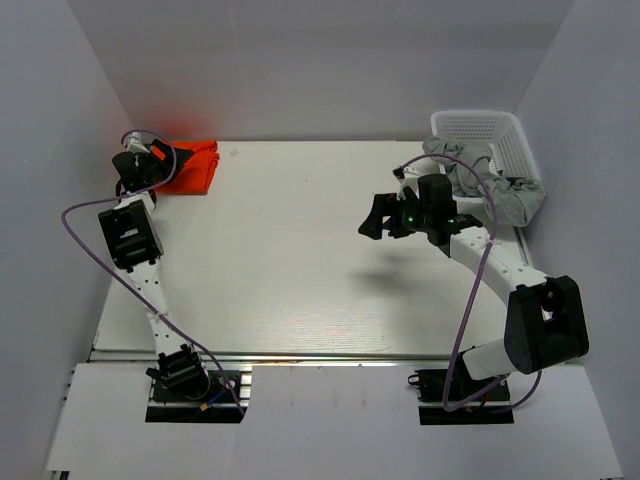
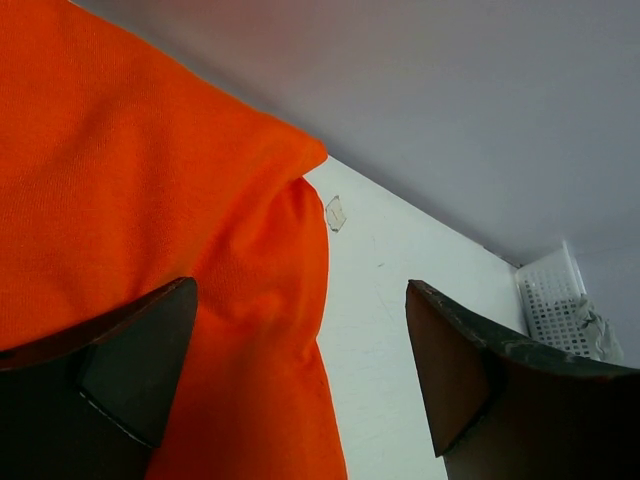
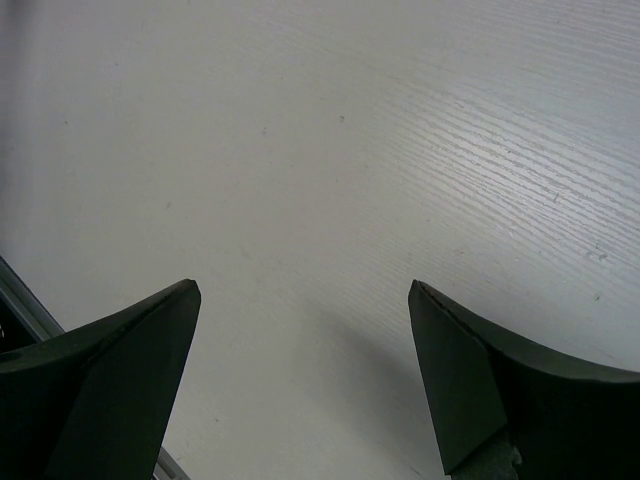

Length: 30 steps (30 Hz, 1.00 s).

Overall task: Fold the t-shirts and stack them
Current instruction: Put the neatly folded tshirt into the corner of the board with the left arm

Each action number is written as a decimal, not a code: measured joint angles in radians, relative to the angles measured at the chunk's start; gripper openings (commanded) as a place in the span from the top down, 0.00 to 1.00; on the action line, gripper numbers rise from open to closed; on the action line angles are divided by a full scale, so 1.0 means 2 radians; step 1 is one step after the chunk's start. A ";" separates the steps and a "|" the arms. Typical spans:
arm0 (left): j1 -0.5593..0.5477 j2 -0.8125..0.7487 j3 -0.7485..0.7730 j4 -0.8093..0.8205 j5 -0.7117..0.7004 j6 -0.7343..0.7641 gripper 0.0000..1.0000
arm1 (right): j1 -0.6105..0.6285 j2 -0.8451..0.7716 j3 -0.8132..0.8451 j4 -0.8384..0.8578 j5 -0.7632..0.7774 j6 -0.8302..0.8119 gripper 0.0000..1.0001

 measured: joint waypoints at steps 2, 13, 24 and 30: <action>0.000 0.000 0.000 -0.001 0.000 0.000 0.05 | 0.000 0.000 0.000 0.000 0.000 0.002 0.10; 0.000 -0.015 -0.007 -0.023 -0.006 0.001 0.03 | 0.000 0.000 0.000 0.004 -0.006 0.008 0.10; -0.007 -0.123 0.009 -0.126 -0.042 0.045 0.00 | 0.000 -0.042 -0.017 0.016 -0.005 0.010 0.10; -0.015 -0.295 -0.051 -0.153 -0.044 0.091 0.00 | 0.000 -0.093 -0.062 0.024 0.003 0.016 0.10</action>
